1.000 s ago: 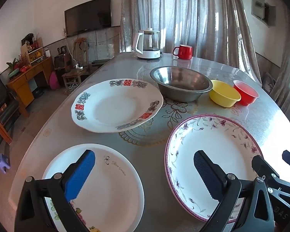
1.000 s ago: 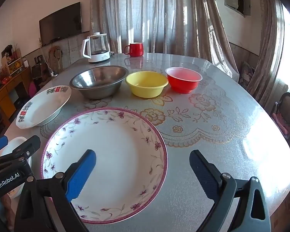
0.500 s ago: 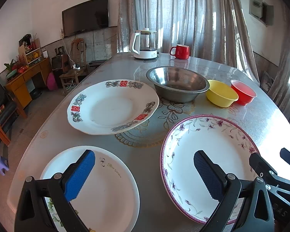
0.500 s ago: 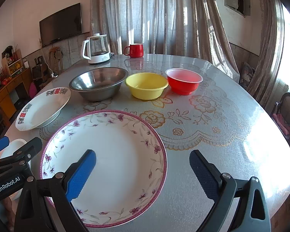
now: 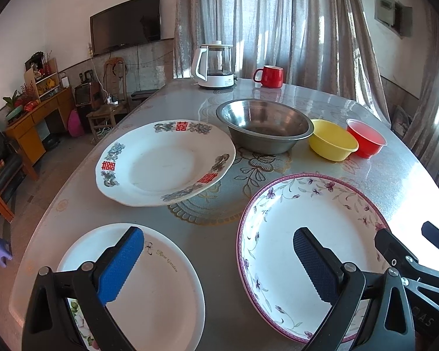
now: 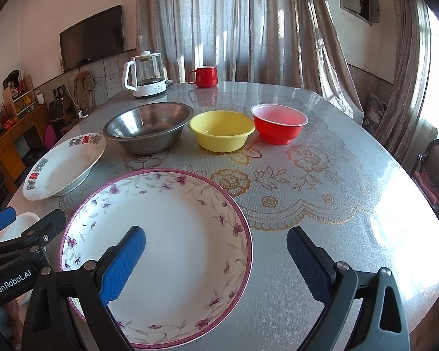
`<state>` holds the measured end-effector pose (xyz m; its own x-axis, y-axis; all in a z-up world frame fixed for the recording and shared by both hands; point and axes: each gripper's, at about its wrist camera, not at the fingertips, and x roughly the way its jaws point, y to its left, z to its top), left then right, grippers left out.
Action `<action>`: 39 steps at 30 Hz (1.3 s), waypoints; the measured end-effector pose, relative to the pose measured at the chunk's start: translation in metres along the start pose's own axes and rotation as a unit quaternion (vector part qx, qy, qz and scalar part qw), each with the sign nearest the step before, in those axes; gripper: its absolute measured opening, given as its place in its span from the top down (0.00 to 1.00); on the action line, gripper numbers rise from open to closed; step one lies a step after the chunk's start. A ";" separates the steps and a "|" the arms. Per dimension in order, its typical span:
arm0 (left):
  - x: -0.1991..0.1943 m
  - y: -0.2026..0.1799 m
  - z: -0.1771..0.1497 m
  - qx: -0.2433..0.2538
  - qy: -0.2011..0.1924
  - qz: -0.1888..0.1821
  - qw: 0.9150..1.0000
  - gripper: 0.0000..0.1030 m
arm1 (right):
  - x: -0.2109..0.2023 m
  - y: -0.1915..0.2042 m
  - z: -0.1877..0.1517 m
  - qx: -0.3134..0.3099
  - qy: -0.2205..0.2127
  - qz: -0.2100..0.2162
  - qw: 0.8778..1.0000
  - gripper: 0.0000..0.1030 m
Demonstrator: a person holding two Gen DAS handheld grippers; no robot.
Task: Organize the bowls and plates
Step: 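Move the right gripper over the rim of the purple-floral plate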
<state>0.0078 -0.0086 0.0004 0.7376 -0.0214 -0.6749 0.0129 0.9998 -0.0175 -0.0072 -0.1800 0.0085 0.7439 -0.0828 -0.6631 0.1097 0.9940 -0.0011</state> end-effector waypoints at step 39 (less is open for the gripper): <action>0.010 -0.011 0.006 0.012 0.007 -0.005 1.000 0.00 | 0.013 -0.007 0.001 0.007 0.009 0.002 1.000 0.04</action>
<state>0.0192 -0.0198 -0.0020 0.7283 -0.0323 -0.6845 0.0370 0.9993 -0.0078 0.0024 -0.1885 0.0010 0.7324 -0.0774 -0.6765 0.1162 0.9932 0.0122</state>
